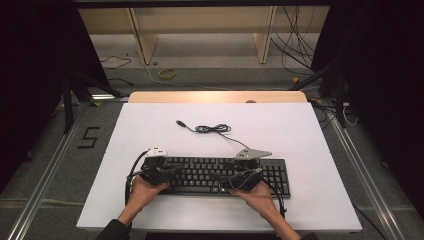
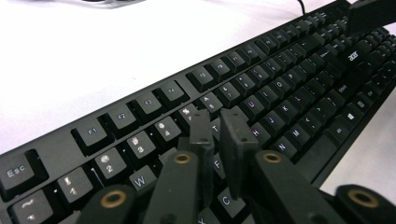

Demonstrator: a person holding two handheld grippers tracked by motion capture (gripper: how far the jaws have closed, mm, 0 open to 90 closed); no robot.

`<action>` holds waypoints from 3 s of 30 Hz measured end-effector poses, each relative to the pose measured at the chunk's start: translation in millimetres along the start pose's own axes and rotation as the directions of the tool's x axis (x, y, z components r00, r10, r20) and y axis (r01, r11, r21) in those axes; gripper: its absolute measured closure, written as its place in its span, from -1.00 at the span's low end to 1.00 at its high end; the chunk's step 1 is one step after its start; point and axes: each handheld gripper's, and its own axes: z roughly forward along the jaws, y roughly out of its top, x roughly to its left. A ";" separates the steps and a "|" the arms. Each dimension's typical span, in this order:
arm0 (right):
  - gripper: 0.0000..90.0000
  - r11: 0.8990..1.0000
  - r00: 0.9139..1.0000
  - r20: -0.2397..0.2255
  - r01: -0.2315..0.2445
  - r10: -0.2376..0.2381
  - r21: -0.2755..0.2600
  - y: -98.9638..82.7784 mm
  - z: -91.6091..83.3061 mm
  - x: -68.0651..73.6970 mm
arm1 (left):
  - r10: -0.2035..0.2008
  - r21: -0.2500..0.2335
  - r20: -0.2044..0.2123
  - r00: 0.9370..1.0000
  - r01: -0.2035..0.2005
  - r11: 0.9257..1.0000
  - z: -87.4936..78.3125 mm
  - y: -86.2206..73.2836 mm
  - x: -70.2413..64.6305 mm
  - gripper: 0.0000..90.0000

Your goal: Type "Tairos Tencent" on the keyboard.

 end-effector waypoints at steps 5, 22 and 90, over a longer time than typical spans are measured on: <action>-0.24 1.000 1.000 -0.002 0.006 -0.006 -0.009 -1.8 -1.5 1.2 | -0.001 0.019 -0.005 1.000 0.001 1.000 4.6 1.7 0.8 0.94; -0.25 1.000 1.000 -0.006 0.013 -0.013 -0.008 -4.7 -2.2 2.6 | 0.010 0.065 -0.008 1.000 -0.009 0.998 14.4 0.5 1.8 0.98; 0.15 1.000 0.999 0.041 0.014 -0.015 0.019 5.6 11.3 0.0 | 0.000 -0.176 0.087 0.996 0.016 0.984 -26.0 -9.6 -6.8 -0.25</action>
